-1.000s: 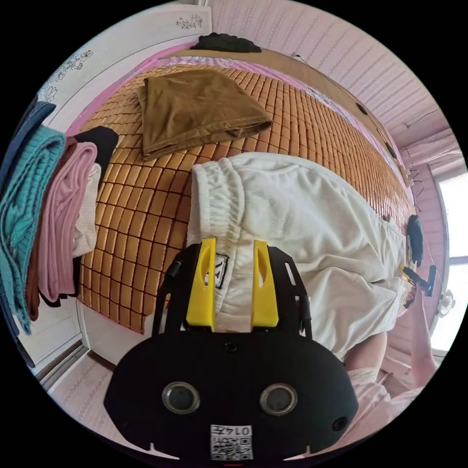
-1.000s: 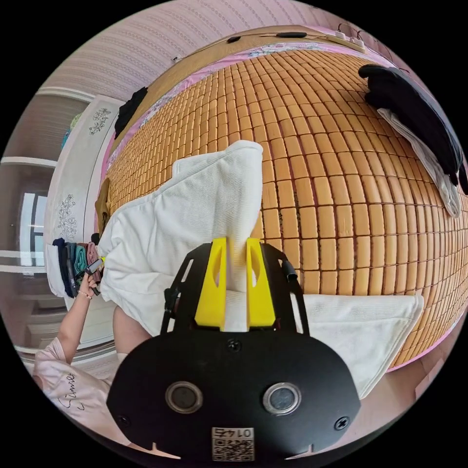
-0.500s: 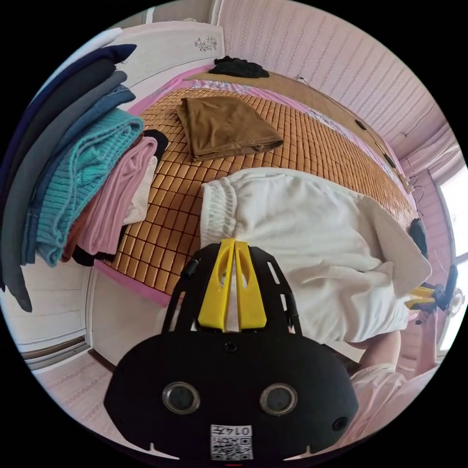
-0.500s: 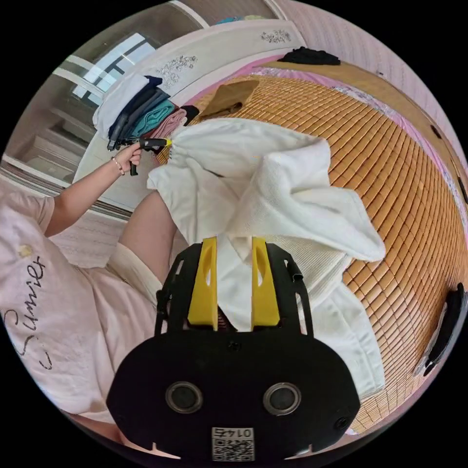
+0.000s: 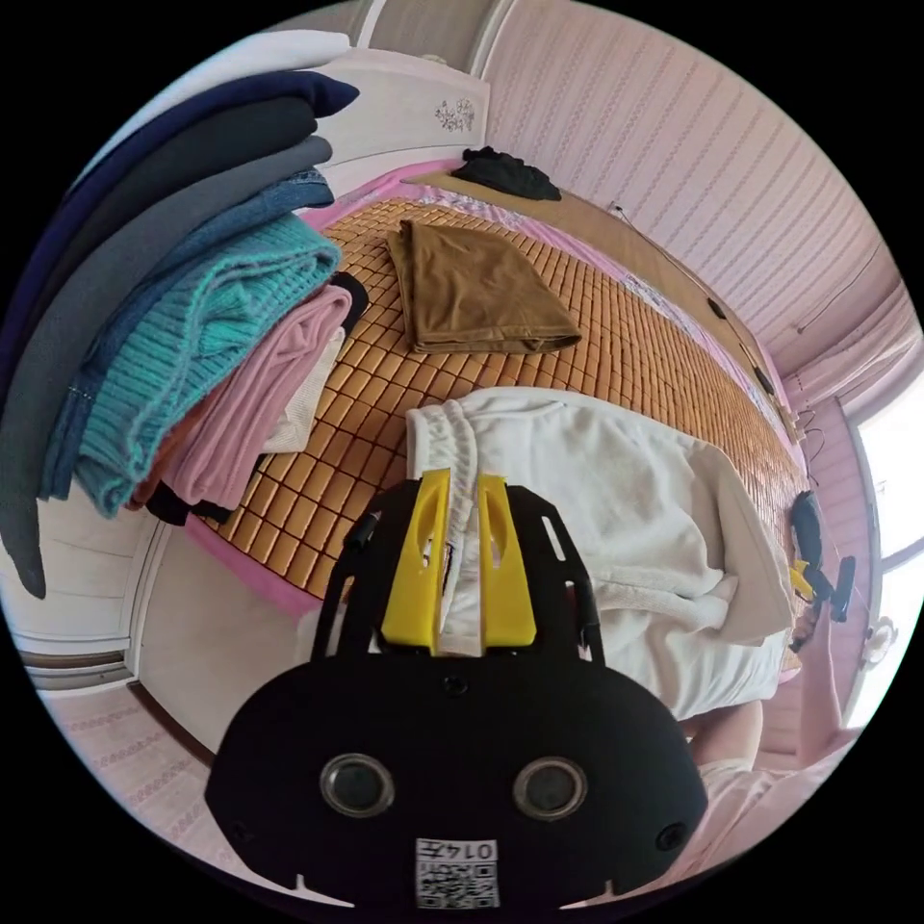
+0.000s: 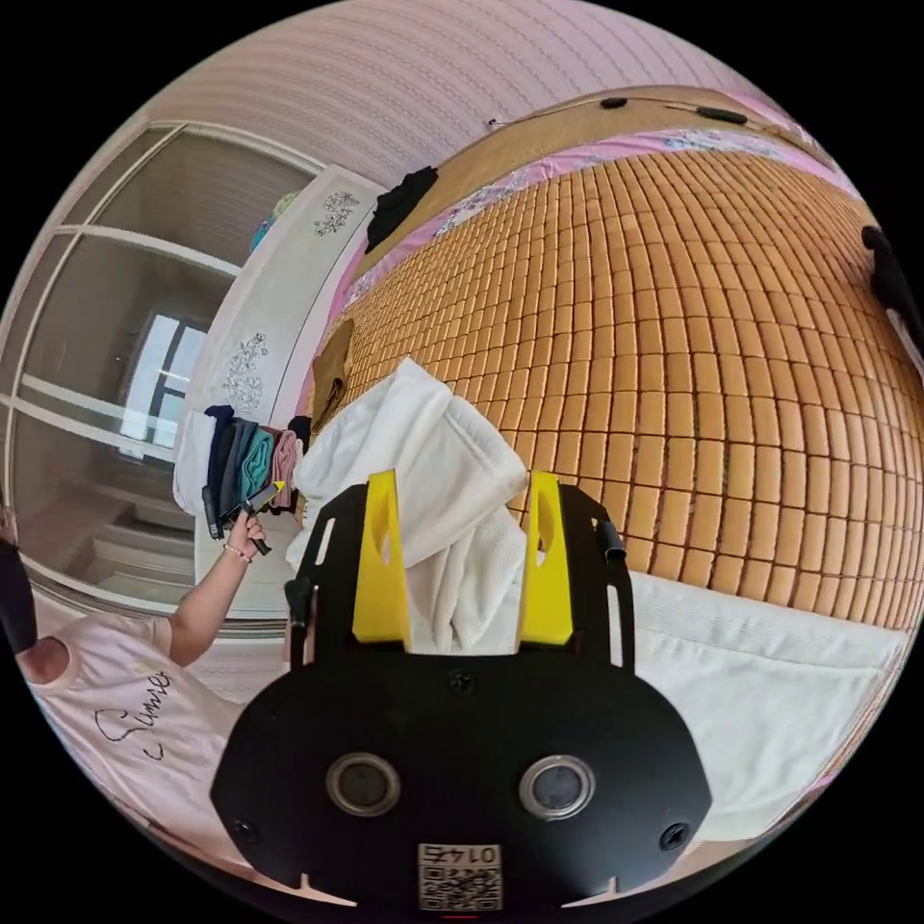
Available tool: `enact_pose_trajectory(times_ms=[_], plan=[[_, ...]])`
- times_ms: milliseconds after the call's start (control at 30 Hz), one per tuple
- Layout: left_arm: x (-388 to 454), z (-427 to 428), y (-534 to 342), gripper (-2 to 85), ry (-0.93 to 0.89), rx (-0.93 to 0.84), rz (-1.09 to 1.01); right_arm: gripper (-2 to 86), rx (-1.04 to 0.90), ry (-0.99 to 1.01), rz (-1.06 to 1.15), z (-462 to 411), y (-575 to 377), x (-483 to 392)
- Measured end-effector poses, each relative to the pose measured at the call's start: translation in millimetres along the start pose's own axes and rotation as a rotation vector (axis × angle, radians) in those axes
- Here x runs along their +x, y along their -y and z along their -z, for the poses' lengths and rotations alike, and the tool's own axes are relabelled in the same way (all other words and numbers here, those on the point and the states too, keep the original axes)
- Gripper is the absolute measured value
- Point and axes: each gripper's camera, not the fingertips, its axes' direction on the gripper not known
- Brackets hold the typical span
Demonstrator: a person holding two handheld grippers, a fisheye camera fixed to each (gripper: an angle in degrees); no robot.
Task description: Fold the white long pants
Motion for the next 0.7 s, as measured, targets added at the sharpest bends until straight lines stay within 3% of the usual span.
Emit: enact_pose_trajectory(times_ms=[133,300,367,500,600,700], plan=[[0,-29,25,10.9,-0.071,-0.076,0.071,6.7,0.093,0.156,-0.137,-14,-14,0],[13,-71,39,9.4,0.025,-0.228,0.051,5.4,0.348,0.177,-0.137,101,-50,-32],[22,-73,41,9.0,0.073,-0.233,0.0,6.2,0.479,0.025,-0.115,176,-60,-58],[42,-76,40,8.6,0.139,-0.237,-0.102,8.2,0.639,-0.298,-0.063,230,-42,-74],[47,-75,36,8.1,0.136,-0.216,-0.115,9.4,0.578,-0.475,-0.078,212,-9,-57],[49,-73,27,7.7,0.114,-0.166,-0.098,10.0,0.357,-0.59,-0.107,149,12,-30]])
